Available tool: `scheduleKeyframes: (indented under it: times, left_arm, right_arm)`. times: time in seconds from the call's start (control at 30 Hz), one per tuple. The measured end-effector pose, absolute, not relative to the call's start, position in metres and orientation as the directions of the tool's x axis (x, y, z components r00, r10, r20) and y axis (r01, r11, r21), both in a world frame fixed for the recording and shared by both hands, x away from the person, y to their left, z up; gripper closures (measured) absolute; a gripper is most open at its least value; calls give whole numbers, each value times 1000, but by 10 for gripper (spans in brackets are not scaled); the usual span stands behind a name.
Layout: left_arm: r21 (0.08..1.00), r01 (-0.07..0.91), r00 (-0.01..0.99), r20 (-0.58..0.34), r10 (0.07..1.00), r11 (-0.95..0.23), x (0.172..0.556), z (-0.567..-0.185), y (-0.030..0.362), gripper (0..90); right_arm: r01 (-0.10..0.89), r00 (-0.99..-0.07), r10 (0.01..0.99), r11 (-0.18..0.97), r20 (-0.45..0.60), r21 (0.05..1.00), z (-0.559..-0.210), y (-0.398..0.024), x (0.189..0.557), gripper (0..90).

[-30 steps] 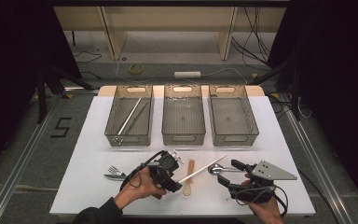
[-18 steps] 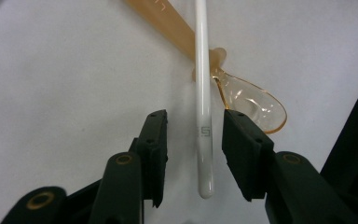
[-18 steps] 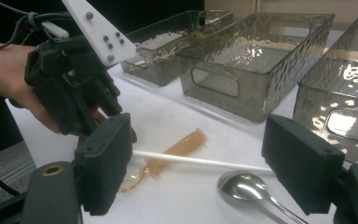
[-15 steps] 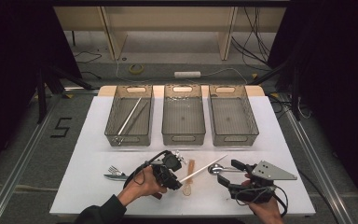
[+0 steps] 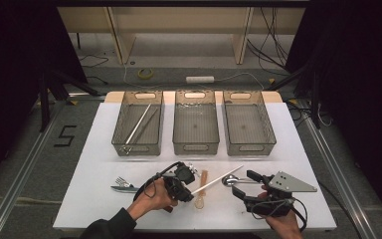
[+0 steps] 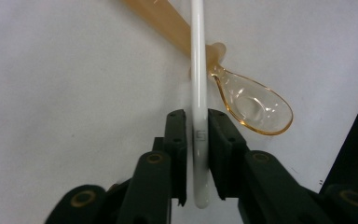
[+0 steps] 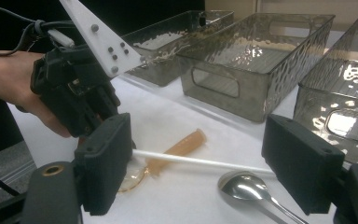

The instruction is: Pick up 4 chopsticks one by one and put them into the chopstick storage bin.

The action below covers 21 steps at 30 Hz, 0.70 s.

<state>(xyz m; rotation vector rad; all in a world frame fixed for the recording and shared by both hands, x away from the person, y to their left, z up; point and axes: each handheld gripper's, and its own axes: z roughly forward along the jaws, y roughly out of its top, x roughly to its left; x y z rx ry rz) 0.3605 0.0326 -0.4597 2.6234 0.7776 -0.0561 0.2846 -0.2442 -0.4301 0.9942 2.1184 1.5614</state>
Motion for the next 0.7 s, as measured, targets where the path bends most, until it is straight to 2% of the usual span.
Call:
scheduleKeyframes:
  times: [0.4, 0.7]
  left_arm:
    - [405, 500, 859, -120, 498, -765, 359, -456, 37, 829]
    - [468, 491, 857, -106, 505, -734, 359, -440, 45, 829]
  right_arm:
    - [338, -704, 697, 158, 138, 928, -430, -244, 284, 253]
    - [339, -704, 697, 157, 139, 928, -430, -245, 284, 253]
